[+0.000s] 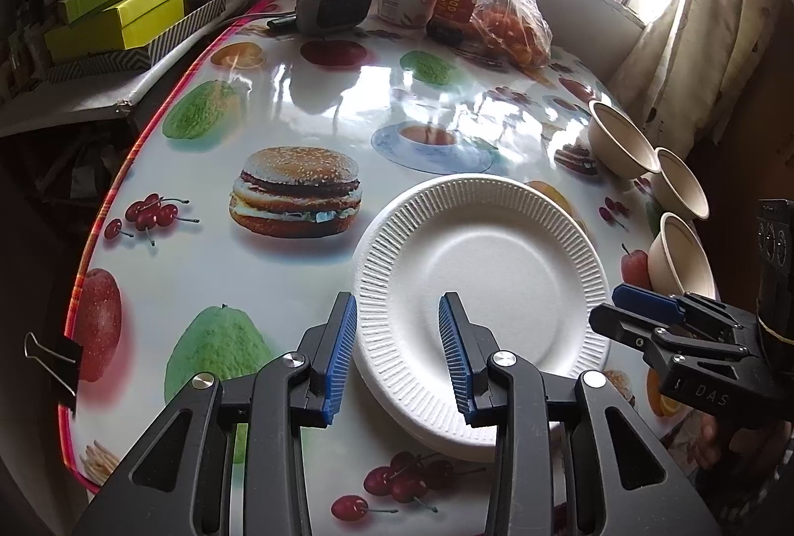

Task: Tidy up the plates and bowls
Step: 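Move both tools forward toward the beige pulp bowls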

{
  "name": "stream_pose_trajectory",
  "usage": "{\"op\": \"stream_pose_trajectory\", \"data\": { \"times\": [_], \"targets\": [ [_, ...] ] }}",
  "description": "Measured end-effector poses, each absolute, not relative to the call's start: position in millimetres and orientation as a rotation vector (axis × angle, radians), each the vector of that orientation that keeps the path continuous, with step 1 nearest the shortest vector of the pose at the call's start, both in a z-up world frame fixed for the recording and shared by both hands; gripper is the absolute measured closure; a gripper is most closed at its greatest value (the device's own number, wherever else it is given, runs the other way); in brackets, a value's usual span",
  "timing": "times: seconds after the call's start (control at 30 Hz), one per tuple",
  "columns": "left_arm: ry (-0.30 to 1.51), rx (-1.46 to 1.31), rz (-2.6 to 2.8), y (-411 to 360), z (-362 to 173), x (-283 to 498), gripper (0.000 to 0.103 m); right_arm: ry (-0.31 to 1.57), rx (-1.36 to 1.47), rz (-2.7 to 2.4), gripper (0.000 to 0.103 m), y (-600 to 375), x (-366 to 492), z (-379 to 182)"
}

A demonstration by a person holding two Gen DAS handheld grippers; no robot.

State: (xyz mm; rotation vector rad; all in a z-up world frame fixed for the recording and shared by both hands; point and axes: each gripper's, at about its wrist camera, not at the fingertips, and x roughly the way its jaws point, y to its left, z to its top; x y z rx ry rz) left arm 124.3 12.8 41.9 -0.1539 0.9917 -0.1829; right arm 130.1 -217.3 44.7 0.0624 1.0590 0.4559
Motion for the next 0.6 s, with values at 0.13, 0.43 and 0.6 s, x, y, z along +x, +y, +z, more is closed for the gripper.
{"op": "stream_pose_trajectory", "data": {
  "times": [0.13, 0.43, 0.6],
  "targets": [
    [0.964, -0.118, -0.186, 4.0, 49.3, 121.1, 0.067, 1.023, 0.069, 0.435, 0.055, -221.6, 126.6, 51.5],
    [0.926, -0.089, -0.23, -14.7, 63.1, 121.1, 0.067, 0.947, 0.059, 0.398, 0.051, -224.0, 118.1, 66.8],
    [0.906, -0.076, -0.255, -25.7, 69.3, 120.7, 0.067, 0.907, 0.051, 0.366, 0.046, -228.4, 113.1, 74.3]
  ]
}}
